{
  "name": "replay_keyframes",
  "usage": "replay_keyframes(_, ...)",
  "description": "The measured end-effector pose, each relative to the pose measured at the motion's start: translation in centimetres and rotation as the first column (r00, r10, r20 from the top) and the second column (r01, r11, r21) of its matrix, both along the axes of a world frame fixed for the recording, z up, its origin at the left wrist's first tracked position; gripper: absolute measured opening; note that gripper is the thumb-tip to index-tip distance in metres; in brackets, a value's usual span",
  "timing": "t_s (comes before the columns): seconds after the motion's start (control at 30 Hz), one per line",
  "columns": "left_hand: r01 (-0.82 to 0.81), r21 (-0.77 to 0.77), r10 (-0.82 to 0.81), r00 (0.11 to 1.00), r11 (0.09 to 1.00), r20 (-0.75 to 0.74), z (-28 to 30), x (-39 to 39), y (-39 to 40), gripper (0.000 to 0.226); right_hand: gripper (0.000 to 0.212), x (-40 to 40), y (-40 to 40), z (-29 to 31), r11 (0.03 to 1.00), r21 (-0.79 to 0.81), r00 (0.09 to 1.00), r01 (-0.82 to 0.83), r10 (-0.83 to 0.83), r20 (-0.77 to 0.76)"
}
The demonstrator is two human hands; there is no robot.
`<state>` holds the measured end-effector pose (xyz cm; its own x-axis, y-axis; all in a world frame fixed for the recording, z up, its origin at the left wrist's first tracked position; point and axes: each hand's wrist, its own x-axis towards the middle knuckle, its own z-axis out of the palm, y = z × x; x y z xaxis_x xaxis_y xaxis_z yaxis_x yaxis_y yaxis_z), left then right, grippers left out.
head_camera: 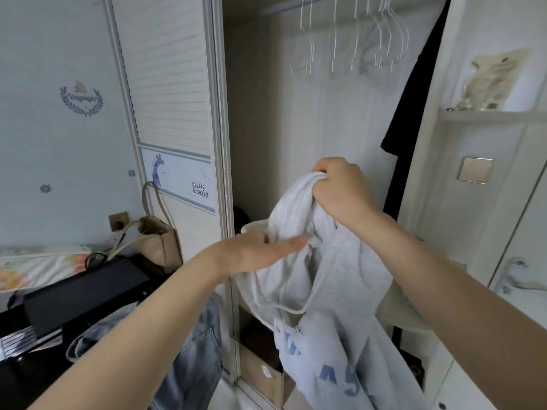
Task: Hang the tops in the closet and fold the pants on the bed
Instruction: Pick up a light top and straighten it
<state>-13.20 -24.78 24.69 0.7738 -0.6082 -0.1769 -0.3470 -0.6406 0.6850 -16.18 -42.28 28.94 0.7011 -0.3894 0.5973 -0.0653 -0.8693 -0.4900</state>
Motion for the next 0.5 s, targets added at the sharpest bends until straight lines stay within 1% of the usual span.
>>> replay_keyframes(0.03,0.002,0.049,-0.003,1.0,0.999,0.008,0.2,-0.1,0.3,0.082,0.034,0.0,-0.2,0.1,1.0,-0.005,1.0,0.002,-0.002,0.007)
replay_keyframes(0.07,-0.03,0.135,0.015,0.994,0.99,0.109,0.5,-0.1,0.5,0.076,0.036,0.0,-0.7,0.1,1.0,0.004,1.0,0.004,-0.004,0.017)
replay_keyframes(0.1,-0.123,0.211,0.057,0.954,0.97,0.293,0.6,0.3,0.6,0.08,0.036,0.0,-1.2,0.2,1.0,0.022,0.999,0.009,-0.01,0.031)
replay_keyframes(0.13,-0.231,0.228,0.092,0.865,0.946,0.493,0.7,0.6,0.3,0.077,0.036,0.0,-1.7,0.3,0.999,0.045,0.999,0.018,-0.02,0.042)
replay_keyframes(0.17,-0.262,0.172,0.121,0.811,0.95,0.573,0.5,0.8,-0.3,0.064,0.036,0.0,-2.0,0.4,0.998,0.063,0.999,0.025,-0.028,0.045)
replay_keyframes(0.2,-0.234,0.099,0.144,0.825,0.967,0.546,0.1,0.4,-1.1,0.05,0.036,0.0,-2.2,0.4,0.997,0.073,0.999,0.025,-0.028,0.04)
replay_keyframes(0.23,-0.176,0.059,0.127,0.87,0.983,0.477,-0.5,0.3,-2.0,0.038,0.035,0.0,-2.3,0.3,0.997,0.08,0.999,0.02,-0.023,0.036)
replay_keyframes(0.27,-0.127,0.062,0.089,0.902,0.99,0.423,-1.1,0.3,-2.6,0.029,0.035,0.1,-2.5,0.3,0.996,0.089,0.999,0.009,-0.012,0.033)
replay_keyframes(0.3,-0.09,0.096,0.046,0.922,0.991,0.385,-1.6,0.4,-2.8,0.025,0.035,0.1,-2.7,0.1,0.995,0.097,1.0,0.002,-0.004,0.025)
replay_keyframes(0.33,-0.066,0.124,0.017,0.932,0.99,0.363,-2.0,0.6,-2.7,0.026,0.035,0.1,-3.0,0.0,0.995,0.102,1.0,-0.001,0.0,0.01)
replay_keyframes(0.4,-0.044,0.147,-0.006,0.947,0.988,0.322,-2.3,1.4,-1.8,0.038,0.035,0.1,-3.4,-0.6,0.994,0.108,0.999,0.006,-0.002,-0.035)
replay_keyframes(0.47,-0.043,0.134,0.004,0.961,0.99,0.278,-2.9,1.8,-2.0,0.059,0.034,0.2,-3.5,-1.2,0.993,0.119,0.998,0.01,-0.002,-0.06)
replay_keyframes(0.5,-0.045,0.107,0.021,0.977,0.993,0.214,-3.2,1.4,-2.6,0.071,0.034,0.3,-3.2,-1.6,0.992,0.122,0.998,0.003,0.005,-0.061)
